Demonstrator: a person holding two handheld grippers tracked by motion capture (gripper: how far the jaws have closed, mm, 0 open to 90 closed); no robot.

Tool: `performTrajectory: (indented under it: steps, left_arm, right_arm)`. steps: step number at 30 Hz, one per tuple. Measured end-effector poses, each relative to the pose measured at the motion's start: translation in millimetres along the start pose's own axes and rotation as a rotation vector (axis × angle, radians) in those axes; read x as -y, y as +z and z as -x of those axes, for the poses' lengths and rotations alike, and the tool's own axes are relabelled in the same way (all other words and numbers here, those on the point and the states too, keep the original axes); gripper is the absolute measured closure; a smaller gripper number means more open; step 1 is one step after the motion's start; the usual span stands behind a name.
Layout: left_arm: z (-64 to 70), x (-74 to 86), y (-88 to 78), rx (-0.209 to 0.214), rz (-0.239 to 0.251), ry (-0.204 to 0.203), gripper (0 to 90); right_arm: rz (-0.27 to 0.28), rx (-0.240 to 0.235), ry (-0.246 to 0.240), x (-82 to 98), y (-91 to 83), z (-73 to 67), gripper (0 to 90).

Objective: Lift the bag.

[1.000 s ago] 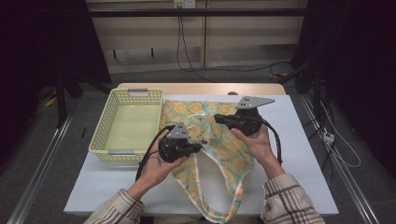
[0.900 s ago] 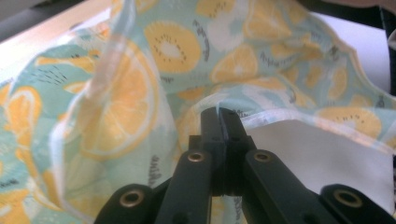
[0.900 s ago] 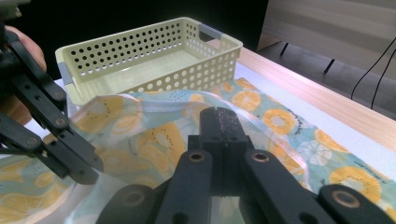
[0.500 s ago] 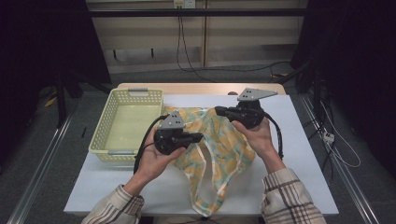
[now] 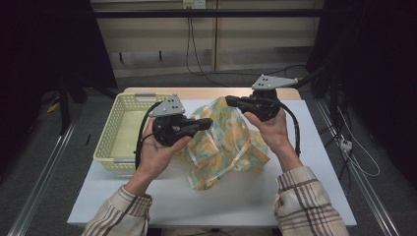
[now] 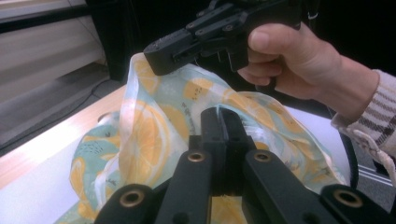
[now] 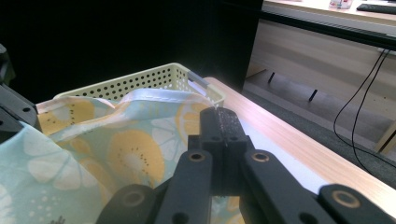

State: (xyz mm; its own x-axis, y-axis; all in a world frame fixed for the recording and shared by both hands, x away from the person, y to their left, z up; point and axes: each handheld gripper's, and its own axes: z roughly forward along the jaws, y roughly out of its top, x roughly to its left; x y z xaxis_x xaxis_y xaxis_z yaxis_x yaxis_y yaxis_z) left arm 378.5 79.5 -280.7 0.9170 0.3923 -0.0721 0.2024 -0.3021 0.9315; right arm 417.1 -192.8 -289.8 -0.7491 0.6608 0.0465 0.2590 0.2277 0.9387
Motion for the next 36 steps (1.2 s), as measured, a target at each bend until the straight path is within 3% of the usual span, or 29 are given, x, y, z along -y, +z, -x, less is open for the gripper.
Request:
performTrajectory:
  steps: [9,19,24,36]
  left_arm:
    - [-6.1,-9.5,-6.1,-0.013,0.030,-0.013,90.0]
    - [-4.7,-42.8,-27.7,-0.035,0.099,0.030,90.0]
    - [-9.1,-50.3,-33.0,-0.051,0.111,0.033,90.0]
    - [-14.7,-71.2,-46.7,-0.074,0.147,0.037,90.0]
  right_arm:
    - [0.014,0.019,0.015,-9.1,1.7,9.2,90.0]
    - [0.050,0.070,0.012,-41.1,-7.8,26.2,90.0]
    - [0.052,0.100,0.050,-44.0,-7.0,41.3,90.0]
    - [0.078,0.143,0.012,-80.1,-14.6,51.6,90.0]
